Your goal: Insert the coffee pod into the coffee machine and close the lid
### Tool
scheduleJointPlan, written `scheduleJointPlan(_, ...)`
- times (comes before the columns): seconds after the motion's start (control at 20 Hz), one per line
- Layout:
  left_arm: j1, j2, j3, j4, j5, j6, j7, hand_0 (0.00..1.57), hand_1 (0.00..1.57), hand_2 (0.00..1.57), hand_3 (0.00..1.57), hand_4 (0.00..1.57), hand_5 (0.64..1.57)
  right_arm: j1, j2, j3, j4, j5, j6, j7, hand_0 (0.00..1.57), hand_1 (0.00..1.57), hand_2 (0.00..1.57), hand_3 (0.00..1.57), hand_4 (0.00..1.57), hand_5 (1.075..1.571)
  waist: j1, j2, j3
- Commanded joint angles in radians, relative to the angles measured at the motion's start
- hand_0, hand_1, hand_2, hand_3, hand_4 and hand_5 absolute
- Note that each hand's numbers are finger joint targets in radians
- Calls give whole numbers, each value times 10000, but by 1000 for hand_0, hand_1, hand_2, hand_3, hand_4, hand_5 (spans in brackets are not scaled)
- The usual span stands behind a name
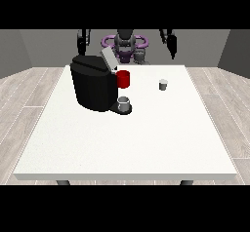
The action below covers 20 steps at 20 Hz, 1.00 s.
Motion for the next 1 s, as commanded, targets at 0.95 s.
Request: scheduleJointPlan(0.95, -1056, 1931, 1115, 1405, -238, -1916, -508, 0, 0, 0, 0, 0, 1571, -508, 1207, -457, -141, 121, -1580, -603, 0, 0, 0, 0, 134, 1571, -1049, 370, -109)
